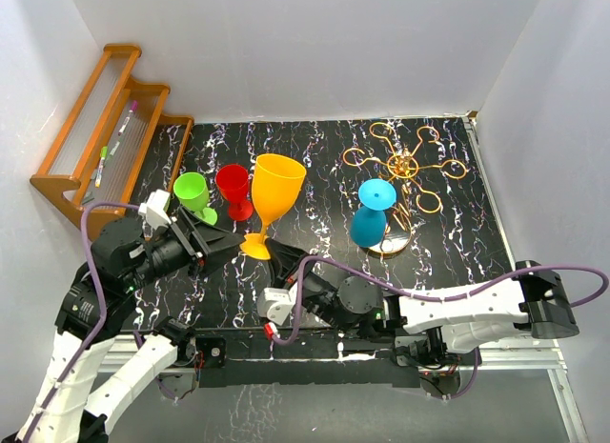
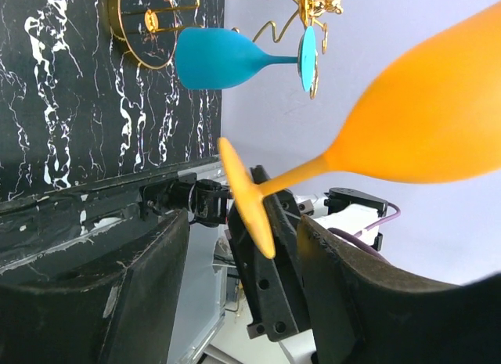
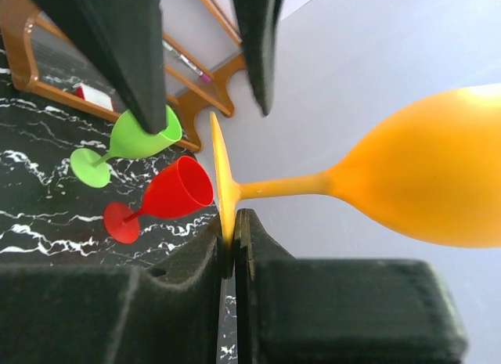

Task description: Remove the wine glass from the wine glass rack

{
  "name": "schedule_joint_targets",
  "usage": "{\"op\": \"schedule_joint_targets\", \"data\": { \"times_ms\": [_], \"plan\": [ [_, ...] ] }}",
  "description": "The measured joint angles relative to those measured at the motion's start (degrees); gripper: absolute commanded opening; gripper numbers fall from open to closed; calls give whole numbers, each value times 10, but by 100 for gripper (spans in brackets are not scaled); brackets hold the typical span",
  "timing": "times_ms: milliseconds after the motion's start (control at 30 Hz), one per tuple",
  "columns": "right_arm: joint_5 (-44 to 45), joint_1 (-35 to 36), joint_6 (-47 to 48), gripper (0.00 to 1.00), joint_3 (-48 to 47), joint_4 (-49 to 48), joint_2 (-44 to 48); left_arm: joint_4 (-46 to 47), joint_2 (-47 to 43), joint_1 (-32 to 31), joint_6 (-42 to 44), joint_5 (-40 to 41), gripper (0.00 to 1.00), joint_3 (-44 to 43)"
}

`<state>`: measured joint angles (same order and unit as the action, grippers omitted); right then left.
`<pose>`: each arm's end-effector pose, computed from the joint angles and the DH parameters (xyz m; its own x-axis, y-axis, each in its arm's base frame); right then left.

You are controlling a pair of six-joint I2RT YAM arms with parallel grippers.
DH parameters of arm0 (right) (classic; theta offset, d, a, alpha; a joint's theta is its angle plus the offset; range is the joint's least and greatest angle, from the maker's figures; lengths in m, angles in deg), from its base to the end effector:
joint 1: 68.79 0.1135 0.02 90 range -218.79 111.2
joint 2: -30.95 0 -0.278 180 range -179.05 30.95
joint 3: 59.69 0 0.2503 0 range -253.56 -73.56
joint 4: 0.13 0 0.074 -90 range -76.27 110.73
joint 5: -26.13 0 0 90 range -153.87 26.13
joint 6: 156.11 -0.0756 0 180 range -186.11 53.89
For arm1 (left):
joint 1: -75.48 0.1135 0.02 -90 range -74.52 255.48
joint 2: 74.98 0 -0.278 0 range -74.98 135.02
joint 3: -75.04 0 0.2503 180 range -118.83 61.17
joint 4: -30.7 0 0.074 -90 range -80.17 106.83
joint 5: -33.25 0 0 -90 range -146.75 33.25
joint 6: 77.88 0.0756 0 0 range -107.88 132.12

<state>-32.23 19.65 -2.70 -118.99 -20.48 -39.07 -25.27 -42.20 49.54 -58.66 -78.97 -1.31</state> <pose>0.0480 0.3062 0.3514 0.7505 -0.4082 -0.5198 -0.3706 0.3913 -0.8424 0.0848 -0.0731 0.4056 -0.7596 -0.6026 -0.2448 0.0603 0.3096 -0.9490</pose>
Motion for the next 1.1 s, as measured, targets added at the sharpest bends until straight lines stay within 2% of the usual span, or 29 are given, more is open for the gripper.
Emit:
{"op": "schedule_joint_targets", "data": {
  "times_ms": [100, 233, 400, 500, 600, 733, 767, 900, 1100],
  "plan": [
    [1, 0, 9, 8, 0, -23, -6, 12, 1, 0, -7, -11, 53, 16],
    [0, 1, 12, 8, -1, -40, -26, 35, 2, 0, -14, -23, 40, 29],
    [8, 2, 22, 8, -1, -54, -47, 62, 2, 0, -23, -33, 11, 55],
    [15, 3, 26, 8, -2, -61, -47, 79, 1, 0, -33, -42, 0, 68],
    [21, 3, 33, 15, -2, -63, -49, 100, -3, 1, -48, -47, 0, 78],
    [30, 4, 31, 42, -2, -59, -49, 118, -10, 3, -48, -50, 0, 91],
    [32, 5, 25, 45, -2, -56, -49, 117, -13, 2, -42, -47, 0, 91],
    [47, 8, -19, 54, -2, -6, -28, 101, -46, 2, -23, 5, 0, 91],
    [63, 8, -146, 57, -18, 138, 62, 89, -149, 2, -14, 127, 0, 91]
  ]
}}
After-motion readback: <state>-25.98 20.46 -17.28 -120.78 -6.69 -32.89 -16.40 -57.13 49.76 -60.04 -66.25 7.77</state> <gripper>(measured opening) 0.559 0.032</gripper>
